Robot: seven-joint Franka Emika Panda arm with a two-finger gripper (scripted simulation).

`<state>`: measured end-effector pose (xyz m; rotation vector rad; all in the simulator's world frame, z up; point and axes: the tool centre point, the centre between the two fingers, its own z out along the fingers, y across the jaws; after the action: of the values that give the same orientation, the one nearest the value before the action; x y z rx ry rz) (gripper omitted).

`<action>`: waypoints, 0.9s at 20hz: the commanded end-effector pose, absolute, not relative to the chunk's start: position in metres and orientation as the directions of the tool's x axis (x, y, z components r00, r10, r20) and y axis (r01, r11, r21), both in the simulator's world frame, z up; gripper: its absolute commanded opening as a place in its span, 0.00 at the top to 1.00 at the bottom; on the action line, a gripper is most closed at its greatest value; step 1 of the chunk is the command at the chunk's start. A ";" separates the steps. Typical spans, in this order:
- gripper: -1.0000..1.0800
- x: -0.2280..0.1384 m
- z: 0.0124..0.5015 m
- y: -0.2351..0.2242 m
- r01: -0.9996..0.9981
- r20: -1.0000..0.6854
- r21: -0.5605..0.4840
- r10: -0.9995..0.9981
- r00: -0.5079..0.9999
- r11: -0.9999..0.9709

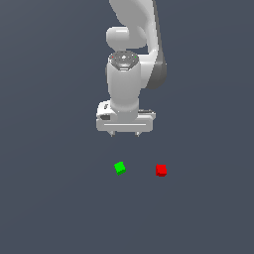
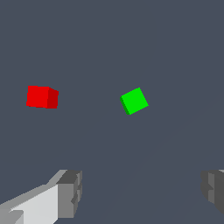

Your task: Stack the red cube on top of the green cube.

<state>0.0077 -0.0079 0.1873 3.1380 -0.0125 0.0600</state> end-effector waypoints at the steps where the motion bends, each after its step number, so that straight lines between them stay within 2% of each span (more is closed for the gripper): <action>1: 0.04 0.008 0.187 -0.008 -0.008 0.038 0.003 -0.008 0.999 -1.000; 9: 0.04 0.016 0.174 0.010 -0.016 0.034 0.002 -0.016 0.999 -1.000; 18: 0.04 0.041 0.135 0.066 -0.039 0.021 0.001 -0.039 0.999 -0.999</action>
<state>0.0366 0.0550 0.1427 3.1393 -0.0549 0.0377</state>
